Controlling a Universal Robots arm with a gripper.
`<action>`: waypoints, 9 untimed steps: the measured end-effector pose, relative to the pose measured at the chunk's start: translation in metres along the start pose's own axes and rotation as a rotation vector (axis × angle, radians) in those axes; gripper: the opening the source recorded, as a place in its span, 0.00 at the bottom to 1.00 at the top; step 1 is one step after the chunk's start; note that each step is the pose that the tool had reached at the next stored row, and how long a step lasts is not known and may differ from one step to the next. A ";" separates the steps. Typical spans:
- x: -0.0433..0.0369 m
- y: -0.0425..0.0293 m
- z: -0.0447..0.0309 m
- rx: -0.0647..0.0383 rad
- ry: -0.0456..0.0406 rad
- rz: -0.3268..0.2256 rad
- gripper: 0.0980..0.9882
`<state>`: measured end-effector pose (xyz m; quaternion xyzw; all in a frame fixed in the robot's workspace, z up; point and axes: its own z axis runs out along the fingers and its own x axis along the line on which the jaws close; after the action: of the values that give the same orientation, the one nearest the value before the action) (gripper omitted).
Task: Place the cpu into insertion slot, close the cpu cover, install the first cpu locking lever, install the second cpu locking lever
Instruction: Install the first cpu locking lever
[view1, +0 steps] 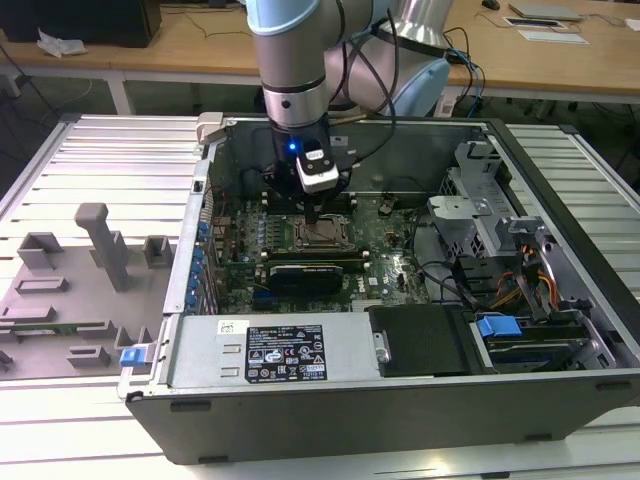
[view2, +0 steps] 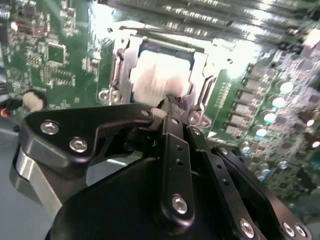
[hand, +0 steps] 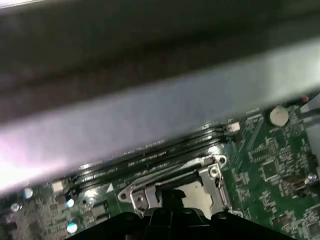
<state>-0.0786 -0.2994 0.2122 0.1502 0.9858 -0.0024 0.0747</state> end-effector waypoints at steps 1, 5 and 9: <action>-0.0020 -0.0022 0.0003 0.002 0.0061 0.000 0.01; -0.0108 -0.0056 0.0016 0.008 0.0271 -0.002 0.01; -0.0203 -0.0036 0.0030 0.011 0.0459 -0.026 0.01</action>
<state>-0.0600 -0.3089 0.2121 0.1378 0.9891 -0.0052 0.0512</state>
